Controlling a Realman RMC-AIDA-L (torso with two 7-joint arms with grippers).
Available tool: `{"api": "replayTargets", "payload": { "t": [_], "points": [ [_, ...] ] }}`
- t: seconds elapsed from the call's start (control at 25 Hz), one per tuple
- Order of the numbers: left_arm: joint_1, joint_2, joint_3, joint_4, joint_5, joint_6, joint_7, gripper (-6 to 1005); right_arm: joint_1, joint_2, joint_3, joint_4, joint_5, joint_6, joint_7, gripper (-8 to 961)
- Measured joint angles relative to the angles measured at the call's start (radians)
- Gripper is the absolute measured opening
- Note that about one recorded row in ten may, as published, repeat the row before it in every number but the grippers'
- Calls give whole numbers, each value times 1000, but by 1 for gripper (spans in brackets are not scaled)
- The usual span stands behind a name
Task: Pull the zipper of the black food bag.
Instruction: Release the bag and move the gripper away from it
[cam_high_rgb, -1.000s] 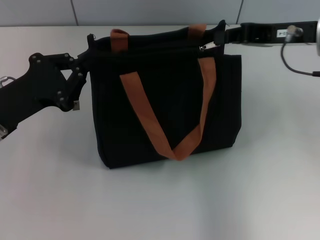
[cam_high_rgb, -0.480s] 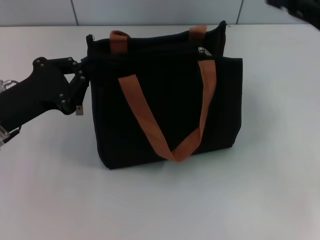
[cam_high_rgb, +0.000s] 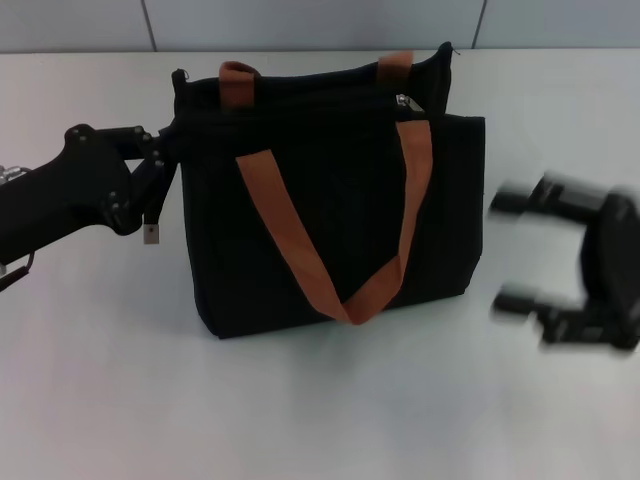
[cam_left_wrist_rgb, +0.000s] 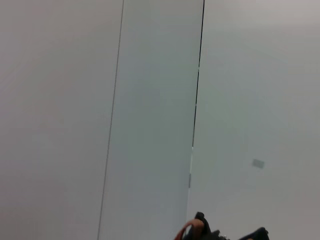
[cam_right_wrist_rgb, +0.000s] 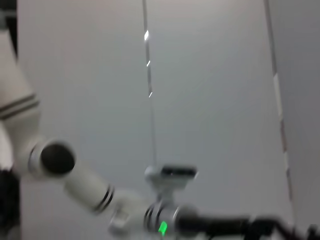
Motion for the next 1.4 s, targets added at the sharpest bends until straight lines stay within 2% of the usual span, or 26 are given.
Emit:
{"api": "replayTargets", "payload": {
  "t": [0.08,0.2,0.32,0.44,0.8,0.96,1.2,1.4],
  "points": [
    [-1,3,3,7,9,0,-18,80,2,15,-1,26,-135,28,-76,668],
    [-4,6,13,14,21,1,-34,86,4,25,-1,40,-222,70,-105,770],
    [-6,8,28,17,24,1,-40,92,8,29,0,86,-311,146,-163,796],
    [-8,10,34,17,27,-1,-40,99,9,30,-2,133,-329,204,-203,814],
    [-7,10,27,17,36,-10,-41,118,5,31,5,162,-325,214,-228,814],
    [-2,21,26,17,34,-16,-52,126,11,32,1,169,-325,235,-228,814],
    [18,48,15,38,30,-1,-80,319,14,35,2,170,-325,239,-227,814],
    [35,81,-55,63,23,124,-136,435,22,34,5,175,-323,254,-226,814]
  ]
}}
